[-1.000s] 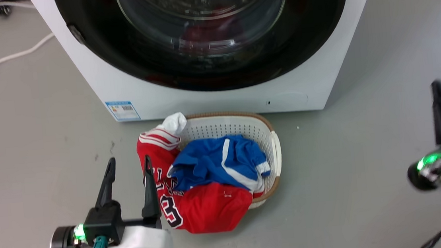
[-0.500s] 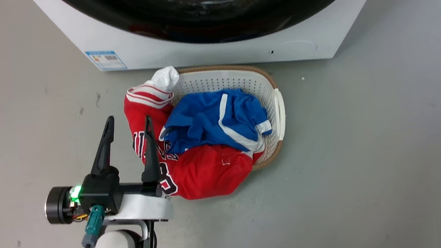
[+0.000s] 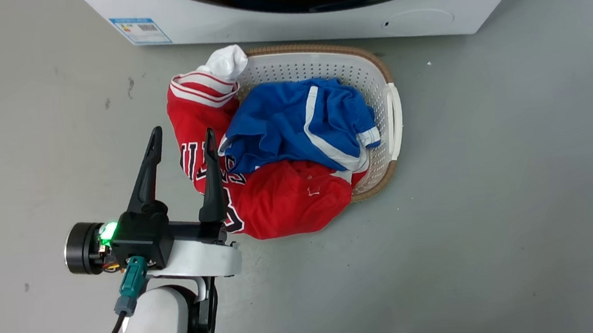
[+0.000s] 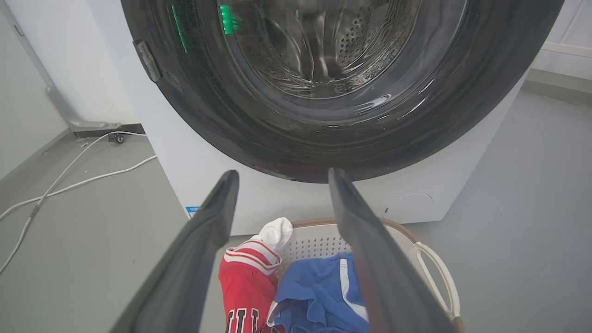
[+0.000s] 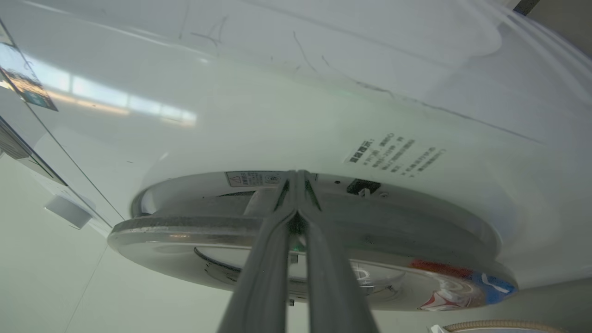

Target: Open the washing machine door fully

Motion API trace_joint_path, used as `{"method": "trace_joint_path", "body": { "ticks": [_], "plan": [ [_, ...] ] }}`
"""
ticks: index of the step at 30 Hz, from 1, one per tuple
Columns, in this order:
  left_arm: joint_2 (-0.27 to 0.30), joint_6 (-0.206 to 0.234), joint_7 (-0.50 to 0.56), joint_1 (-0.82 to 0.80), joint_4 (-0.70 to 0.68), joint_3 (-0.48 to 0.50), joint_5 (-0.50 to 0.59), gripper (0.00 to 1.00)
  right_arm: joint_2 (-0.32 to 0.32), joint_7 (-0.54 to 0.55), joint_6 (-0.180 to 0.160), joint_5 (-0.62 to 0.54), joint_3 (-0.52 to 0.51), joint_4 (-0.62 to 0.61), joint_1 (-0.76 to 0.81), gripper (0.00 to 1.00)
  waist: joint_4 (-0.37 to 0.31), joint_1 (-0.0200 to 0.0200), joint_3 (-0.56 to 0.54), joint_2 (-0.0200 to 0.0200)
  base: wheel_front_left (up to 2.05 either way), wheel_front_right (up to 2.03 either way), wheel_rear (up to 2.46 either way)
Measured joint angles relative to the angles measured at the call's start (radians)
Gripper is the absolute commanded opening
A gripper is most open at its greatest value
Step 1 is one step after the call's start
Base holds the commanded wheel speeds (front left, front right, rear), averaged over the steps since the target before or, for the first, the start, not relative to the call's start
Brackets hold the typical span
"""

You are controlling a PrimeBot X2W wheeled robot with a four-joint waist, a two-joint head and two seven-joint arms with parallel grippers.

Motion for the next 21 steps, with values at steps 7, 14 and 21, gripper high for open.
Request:
{"method": "trace_joint_path", "body": {
  "ticks": [7, 14, 21],
  "plan": [
    [0.000, 0.003, 0.000, -0.013, 0.002, -0.010, -0.006, 1.00, -0.022, 0.054, 0.000, -0.060, 0.067, 0.065, -0.101, 0.00, 0.016, 0.0000, 0.038, 0.0000, 0.00, 0.00, 0.00],
    [0.000, 0.003, 0.000, -0.026, 0.005, -0.016, -0.008, 1.00, -0.022, 0.100, 0.000, -0.101, 0.118, 0.080, -0.149, 0.00, 0.029, 0.0000, 0.049, 0.0000, 0.00, 0.00, 0.00],
    [0.000, 0.003, 0.000, -0.028, 0.007, -0.014, -0.008, 1.00, -0.030, 0.148, 0.000, -0.113, 0.143, 0.085, -0.157, 0.00, 0.038, -0.0001, 0.055, 0.0000, 0.00, 0.00, 0.00]
  ]
}}
